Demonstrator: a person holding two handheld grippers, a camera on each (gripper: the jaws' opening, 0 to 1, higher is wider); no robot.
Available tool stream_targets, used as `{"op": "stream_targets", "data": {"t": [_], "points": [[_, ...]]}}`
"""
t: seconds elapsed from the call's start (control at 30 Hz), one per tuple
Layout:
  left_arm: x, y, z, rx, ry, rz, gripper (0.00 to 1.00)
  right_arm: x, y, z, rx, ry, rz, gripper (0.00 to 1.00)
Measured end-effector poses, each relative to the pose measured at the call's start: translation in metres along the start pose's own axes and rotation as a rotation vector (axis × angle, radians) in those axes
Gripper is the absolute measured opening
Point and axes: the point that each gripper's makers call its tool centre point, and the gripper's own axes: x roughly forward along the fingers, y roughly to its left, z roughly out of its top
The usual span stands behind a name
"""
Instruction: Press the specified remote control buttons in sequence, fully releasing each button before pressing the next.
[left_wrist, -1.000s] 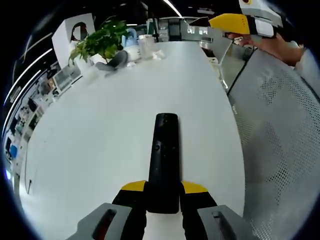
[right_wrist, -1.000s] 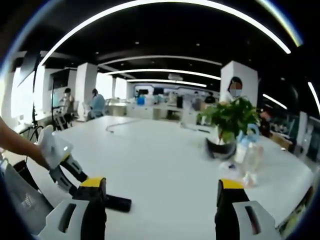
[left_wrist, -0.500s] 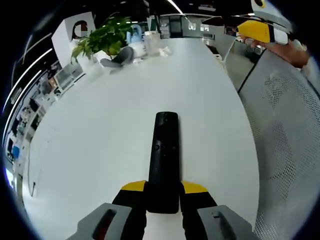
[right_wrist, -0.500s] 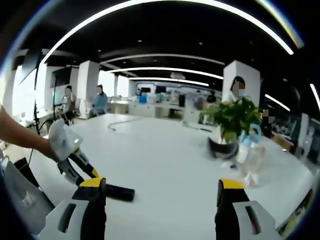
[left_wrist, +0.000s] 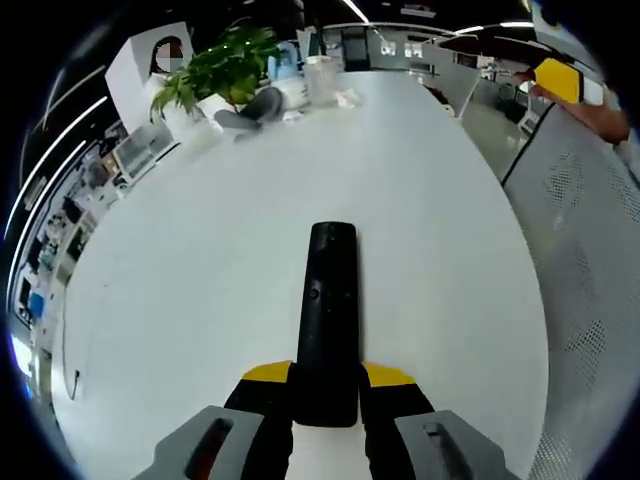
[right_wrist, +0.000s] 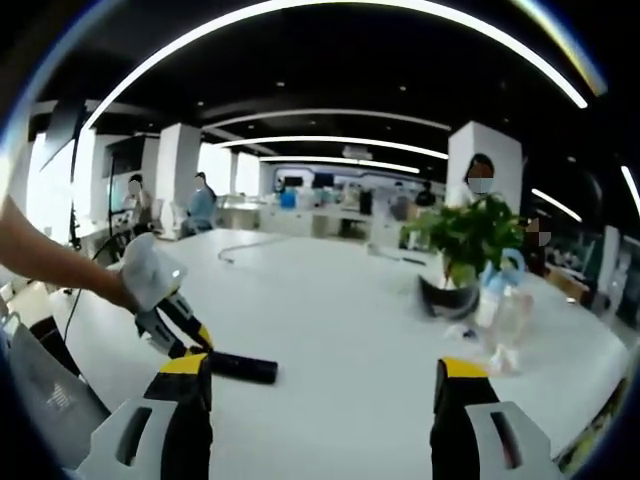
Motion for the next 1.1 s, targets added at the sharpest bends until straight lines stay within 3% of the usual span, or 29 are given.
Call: {"op": "stream_targets", "data": {"t": [0.63,1.1], "points": [[0.006,0.035,0.001,0.027,0.027,-0.012,0.25,0.001,0.002,-0.004,-0.015,0.024,0.005,0.91],[0.014,0.065,0.003,0.078,0.067,0.022,0.25,0.002,0.000,-0.007,-0.022,0.041,0.000,0.90]]}}
